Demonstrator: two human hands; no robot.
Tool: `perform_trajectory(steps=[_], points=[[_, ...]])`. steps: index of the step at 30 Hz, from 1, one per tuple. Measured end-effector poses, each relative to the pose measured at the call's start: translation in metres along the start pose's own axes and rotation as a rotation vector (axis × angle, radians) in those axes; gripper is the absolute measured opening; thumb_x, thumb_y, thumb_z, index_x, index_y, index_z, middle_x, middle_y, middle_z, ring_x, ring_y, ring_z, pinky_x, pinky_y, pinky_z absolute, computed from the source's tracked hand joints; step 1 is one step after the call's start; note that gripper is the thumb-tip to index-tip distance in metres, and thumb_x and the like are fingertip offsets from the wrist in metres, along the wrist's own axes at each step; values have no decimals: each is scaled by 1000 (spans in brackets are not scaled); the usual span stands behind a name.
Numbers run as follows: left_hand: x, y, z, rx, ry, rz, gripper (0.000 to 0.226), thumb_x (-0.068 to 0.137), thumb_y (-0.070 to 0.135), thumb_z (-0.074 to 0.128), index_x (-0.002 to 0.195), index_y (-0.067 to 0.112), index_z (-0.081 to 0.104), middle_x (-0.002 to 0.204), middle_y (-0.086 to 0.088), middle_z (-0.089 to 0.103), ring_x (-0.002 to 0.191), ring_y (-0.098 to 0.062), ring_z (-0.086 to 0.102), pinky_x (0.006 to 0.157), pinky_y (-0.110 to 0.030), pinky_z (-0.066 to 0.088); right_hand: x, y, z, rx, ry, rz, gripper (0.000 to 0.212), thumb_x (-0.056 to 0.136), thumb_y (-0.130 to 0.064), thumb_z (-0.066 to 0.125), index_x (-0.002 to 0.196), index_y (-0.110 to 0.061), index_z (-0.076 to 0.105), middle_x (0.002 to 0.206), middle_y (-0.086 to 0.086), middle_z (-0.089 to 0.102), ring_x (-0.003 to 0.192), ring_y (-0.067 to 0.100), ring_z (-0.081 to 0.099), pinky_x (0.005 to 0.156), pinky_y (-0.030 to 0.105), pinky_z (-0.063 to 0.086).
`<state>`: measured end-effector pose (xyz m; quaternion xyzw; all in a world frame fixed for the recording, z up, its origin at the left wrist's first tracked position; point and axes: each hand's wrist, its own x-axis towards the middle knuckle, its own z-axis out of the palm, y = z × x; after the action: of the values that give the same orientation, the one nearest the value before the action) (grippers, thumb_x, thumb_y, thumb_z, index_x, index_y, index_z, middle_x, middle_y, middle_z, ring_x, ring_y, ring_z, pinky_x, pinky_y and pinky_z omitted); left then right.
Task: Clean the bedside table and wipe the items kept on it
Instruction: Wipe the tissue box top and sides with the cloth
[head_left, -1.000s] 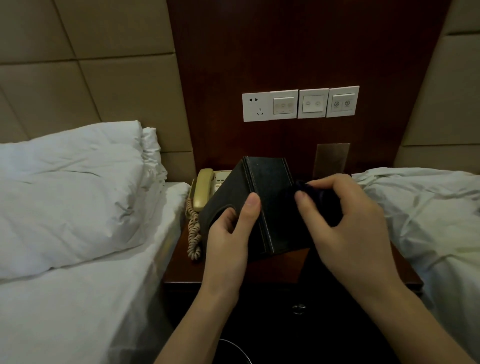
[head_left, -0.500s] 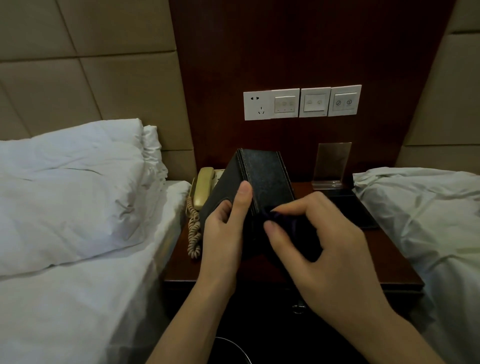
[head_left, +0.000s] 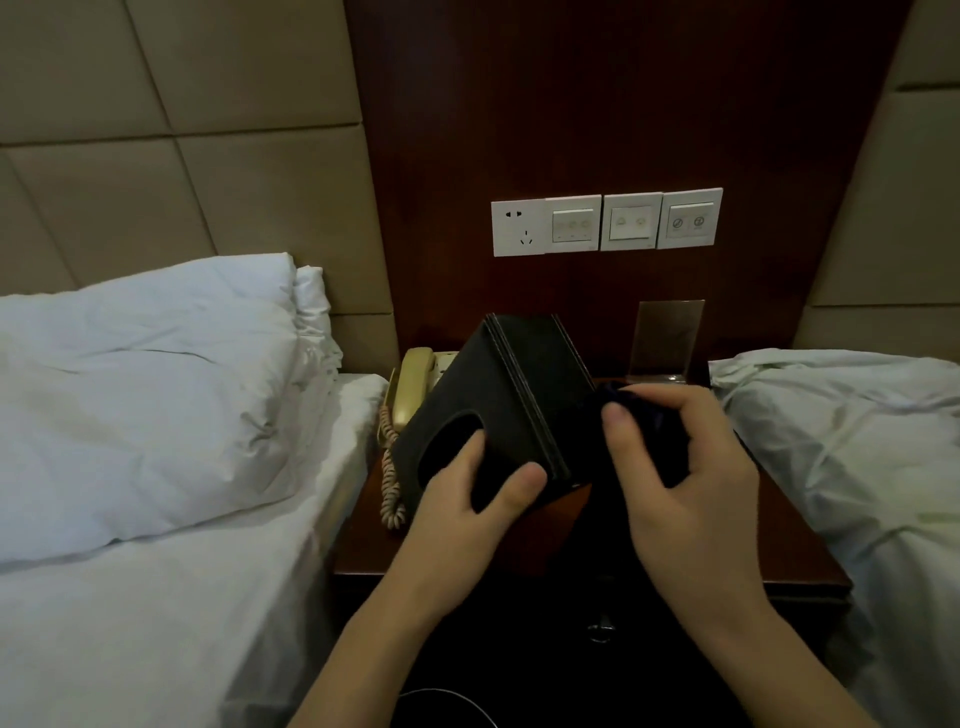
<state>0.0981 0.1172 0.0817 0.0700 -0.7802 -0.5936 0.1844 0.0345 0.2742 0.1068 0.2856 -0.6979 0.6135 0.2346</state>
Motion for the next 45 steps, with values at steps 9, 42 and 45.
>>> perform_trajectory(steps=[9,42,45], points=[[-11,20,5,-280,91,-42,73,78,74,62,99,5,72,94,-20,73,88,-23,68,82,-35,50,14,-26,-7,113,103,-90,12,93,-27,59,105,-24,60,98,-12,62,92,-1,61,73,7,45],[-8,-2,1,-577,251,-378,53,87,67,59,106,22,80,99,-5,81,92,-21,78,84,-36,60,-55,1,0,-98,-725,-341,17,90,-38,65,106,-33,63,105,-21,54,93,-2,60,73,15,51],[-10,-1,-3,-693,175,-415,72,82,74,62,136,27,66,130,-10,71,113,-29,72,95,-47,56,-41,8,-11,36,-391,-90,8,93,-33,64,101,-32,63,99,-19,62,94,-1,62,76,7,46]])
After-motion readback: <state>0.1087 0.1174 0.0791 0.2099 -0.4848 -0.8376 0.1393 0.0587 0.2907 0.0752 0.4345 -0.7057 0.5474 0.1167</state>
